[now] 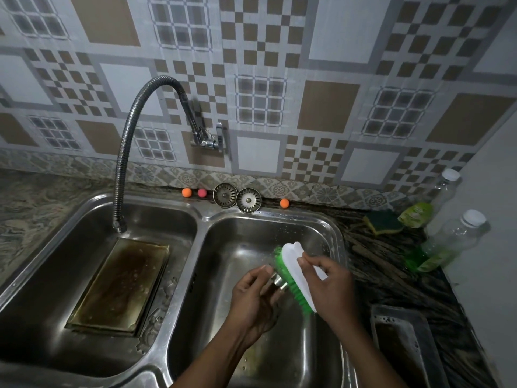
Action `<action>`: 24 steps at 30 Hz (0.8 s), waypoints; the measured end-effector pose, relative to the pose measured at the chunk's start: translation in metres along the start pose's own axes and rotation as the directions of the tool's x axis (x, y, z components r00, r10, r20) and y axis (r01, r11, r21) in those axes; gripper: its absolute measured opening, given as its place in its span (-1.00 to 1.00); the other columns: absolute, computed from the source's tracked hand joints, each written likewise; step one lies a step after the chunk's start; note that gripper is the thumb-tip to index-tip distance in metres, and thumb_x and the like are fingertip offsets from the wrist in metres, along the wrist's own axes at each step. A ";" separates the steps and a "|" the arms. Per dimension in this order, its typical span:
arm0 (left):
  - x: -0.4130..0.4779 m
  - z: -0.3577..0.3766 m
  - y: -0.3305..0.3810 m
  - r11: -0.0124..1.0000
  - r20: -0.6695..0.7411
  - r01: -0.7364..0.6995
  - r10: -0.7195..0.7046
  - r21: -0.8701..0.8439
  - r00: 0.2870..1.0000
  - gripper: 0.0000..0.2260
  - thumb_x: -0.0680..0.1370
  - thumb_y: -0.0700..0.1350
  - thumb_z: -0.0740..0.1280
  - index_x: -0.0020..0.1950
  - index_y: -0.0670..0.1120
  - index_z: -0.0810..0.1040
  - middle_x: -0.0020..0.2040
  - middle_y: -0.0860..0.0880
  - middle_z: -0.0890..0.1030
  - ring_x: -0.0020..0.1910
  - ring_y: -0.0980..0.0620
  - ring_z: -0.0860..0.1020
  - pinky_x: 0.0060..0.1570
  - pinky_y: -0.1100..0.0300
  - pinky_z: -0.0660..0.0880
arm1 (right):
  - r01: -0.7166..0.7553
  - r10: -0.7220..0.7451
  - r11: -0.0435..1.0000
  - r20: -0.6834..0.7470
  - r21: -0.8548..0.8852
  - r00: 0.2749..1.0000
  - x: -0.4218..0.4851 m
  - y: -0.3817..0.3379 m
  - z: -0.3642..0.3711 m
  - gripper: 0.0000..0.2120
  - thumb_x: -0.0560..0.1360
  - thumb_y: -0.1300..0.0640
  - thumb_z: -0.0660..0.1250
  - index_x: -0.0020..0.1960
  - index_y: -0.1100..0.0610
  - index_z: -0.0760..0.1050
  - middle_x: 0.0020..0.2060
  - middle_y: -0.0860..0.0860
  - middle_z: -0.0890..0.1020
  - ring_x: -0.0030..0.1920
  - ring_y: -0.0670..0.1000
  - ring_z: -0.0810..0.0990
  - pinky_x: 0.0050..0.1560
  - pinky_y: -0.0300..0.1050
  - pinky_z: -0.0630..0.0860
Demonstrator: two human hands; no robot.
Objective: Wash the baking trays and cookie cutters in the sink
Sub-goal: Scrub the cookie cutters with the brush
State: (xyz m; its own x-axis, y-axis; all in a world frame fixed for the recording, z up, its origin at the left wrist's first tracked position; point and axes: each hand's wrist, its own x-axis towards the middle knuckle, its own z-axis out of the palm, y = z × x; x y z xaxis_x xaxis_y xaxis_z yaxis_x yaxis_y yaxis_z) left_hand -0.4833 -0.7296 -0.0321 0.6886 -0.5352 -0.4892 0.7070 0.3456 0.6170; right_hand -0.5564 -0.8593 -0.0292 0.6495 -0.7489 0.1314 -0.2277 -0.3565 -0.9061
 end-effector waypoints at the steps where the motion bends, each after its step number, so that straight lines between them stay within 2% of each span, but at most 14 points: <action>1: 0.001 -0.002 0.003 1.000 0.037 0.025 -0.025 -0.010 0.999 -0.81 0.53 -0.21 0.36 0.11 -0.25 0.58 0.00 -0.21 0.69 -0.08 -0.13 0.69 -0.15 0.07 0.64 | 0.002 -0.002 1.000 0.035 0.009 0.999 0.000 0.000 -0.002 -0.95 0.45 0.08 0.47 -0.10 -0.04 0.68 -0.17 -0.27 0.66 -0.05 -0.38 0.57 -0.12 -0.55 0.39; 5: 0.007 -0.006 0.004 0.995 0.068 0.052 -0.046 -0.087 0.997 -0.72 0.50 -0.24 0.34 0.19 -0.31 0.57 0.16 -0.29 0.63 0.10 -0.21 0.65 0.02 -0.04 0.63 | 0.005 -0.003 0.998 0.031 -0.065 1.000 0.001 0.005 -0.001 -0.93 0.45 0.01 0.46 -0.09 -0.03 0.69 -0.18 -0.28 0.65 -0.04 -0.39 0.56 -0.10 -0.52 0.39; 10: 0.013 -0.012 0.003 0.999 0.081 0.011 -0.008 -0.031 0.997 -0.76 0.55 -0.24 0.30 0.17 -0.29 0.60 0.17 -0.28 0.63 0.10 -0.17 0.64 0.17 -0.08 0.57 | 0.066 -0.063 0.994 0.043 -0.085 0.997 -0.008 0.008 0.003 -0.91 0.45 0.05 0.48 -0.05 -0.03 0.69 -0.16 -0.32 0.65 -0.04 -0.35 0.59 -0.07 -0.50 0.44; 14: 0.013 -0.019 0.001 0.998 0.086 0.010 -0.016 0.062 0.996 -0.82 0.58 -0.25 0.29 0.06 -0.20 0.68 0.13 -0.23 0.66 0.07 -0.14 0.65 0.13 -0.03 0.57 | -0.011 0.011 0.997 -0.005 -0.077 1.000 -0.004 0.014 -0.002 -0.90 0.45 0.03 0.47 -0.04 -0.01 0.69 -0.12 -0.26 0.67 -0.09 -0.46 0.54 -0.14 -0.57 0.38; 18: 0.012 -0.019 0.004 0.995 0.106 -0.005 -0.006 0.101 0.994 -0.82 0.55 -0.26 0.32 0.10 -0.23 0.66 0.12 -0.24 0.65 0.07 -0.14 0.64 0.16 -0.06 0.55 | -0.003 0.002 0.996 -0.010 -0.085 1.000 -0.007 0.013 0.001 -0.91 0.45 0.04 0.47 -0.05 -0.01 0.69 -0.13 -0.26 0.66 -0.20 -0.44 0.54 -0.21 -0.56 0.40; 21: 0.012 -0.019 0.004 0.997 0.119 0.015 -0.023 0.074 0.993 -0.79 0.54 -0.26 0.32 0.14 -0.26 0.62 0.13 -0.25 0.65 0.07 -0.14 0.64 0.15 -0.06 0.56 | -0.044 0.041 0.998 -0.058 -0.044 0.997 -0.002 0.014 -0.001 -0.90 0.46 0.06 0.46 -0.04 0.03 0.69 -0.11 -0.24 0.66 -0.10 -0.49 0.51 -0.15 -0.59 0.38; 24: 0.012 -0.021 0.008 0.998 0.144 0.055 -0.061 0.044 0.988 -0.75 0.57 -0.25 0.29 0.22 -0.28 0.57 0.19 -0.25 0.62 0.17 -0.20 0.61 0.21 -0.14 0.53 | -0.039 0.038 0.999 -0.035 -0.033 0.999 -0.004 0.013 0.000 -0.91 0.46 0.04 0.46 -0.05 -0.02 0.68 -0.14 -0.30 0.65 -0.08 -0.44 0.54 -0.16 -0.56 0.39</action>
State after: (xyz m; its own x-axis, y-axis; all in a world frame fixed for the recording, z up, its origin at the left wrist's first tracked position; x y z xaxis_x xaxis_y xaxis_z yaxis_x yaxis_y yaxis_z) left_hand -0.4658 -0.7172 -0.0455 0.6137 -0.6610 -0.4317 0.7361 0.2815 0.6155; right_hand -0.5618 -0.8606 -0.0413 0.6147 -0.7810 0.1108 -0.2770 -0.3452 -0.8967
